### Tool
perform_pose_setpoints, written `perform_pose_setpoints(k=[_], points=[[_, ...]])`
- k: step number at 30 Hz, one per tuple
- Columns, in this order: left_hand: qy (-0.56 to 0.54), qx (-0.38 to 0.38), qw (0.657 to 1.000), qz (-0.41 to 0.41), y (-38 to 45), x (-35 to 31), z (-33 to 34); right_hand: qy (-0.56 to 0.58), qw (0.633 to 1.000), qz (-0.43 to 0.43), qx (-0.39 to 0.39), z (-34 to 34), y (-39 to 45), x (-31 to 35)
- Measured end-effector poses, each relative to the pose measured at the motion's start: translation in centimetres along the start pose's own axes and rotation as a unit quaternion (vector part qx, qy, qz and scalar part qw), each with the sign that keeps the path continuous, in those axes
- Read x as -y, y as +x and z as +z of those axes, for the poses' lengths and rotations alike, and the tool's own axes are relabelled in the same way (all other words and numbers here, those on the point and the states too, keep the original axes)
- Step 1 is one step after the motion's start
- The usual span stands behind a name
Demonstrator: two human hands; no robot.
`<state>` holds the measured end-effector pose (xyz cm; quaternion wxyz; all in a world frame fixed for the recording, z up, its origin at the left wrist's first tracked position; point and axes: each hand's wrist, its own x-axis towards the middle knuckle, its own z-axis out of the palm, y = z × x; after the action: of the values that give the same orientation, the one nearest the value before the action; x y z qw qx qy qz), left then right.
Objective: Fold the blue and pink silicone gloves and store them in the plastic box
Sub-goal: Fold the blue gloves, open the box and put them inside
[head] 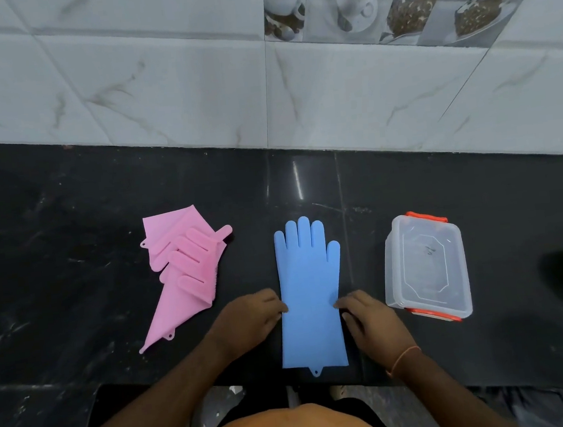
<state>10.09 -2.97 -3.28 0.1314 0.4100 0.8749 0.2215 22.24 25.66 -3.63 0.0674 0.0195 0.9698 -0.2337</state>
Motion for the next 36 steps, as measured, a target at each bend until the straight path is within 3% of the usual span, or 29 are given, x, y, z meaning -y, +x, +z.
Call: perform_pose_setpoints(k=[2,4,9,11,14,18,21,27,32,36], points=[[0.085,0.059,0.993,0.061,0.6,0.2,0.3,-0.064,0.995,-0.071,0.029,-0.4,0.0,-0.7],[0.134,0.108,0.982,0.072,1.3,0.6,1.1,-0.097,0.988,-0.115,0.029,-0.8,0.2,-0.9],[0.143,0.095,0.977,0.123,2.0,2.8,1.3,-0.115,0.979,-0.168,0.009,-1.1,0.7,-1.4],[0.117,0.115,0.983,0.080,2.0,3.0,0.9,-0.112,0.978,-0.175,0.002,-1.1,0.8,-1.5],[0.171,0.044,0.971,0.164,1.4,3.5,1.3,-0.111,0.977,-0.182,-0.008,-0.7,0.8,-1.9],[0.129,0.029,0.977,0.165,1.4,3.4,1.3,-0.102,0.978,-0.184,-0.018,0.0,0.7,-2.7],[0.147,-0.016,0.965,0.216,1.3,3.7,1.8,-0.096,0.980,-0.173,-0.027,0.7,0.7,-3.1],[0.175,-0.070,0.960,0.208,1.3,3.5,1.7,-0.087,0.981,-0.160,-0.068,2.1,0.4,-3.4],[0.179,-0.061,0.961,0.201,1.3,3.3,1.9,-0.085,0.982,-0.146,-0.082,2.6,0.2,-3.2],[0.171,-0.097,0.961,0.192,1.3,3.4,2.8,-0.084,0.977,-0.179,-0.082,2.3,0.6,-3.2]])
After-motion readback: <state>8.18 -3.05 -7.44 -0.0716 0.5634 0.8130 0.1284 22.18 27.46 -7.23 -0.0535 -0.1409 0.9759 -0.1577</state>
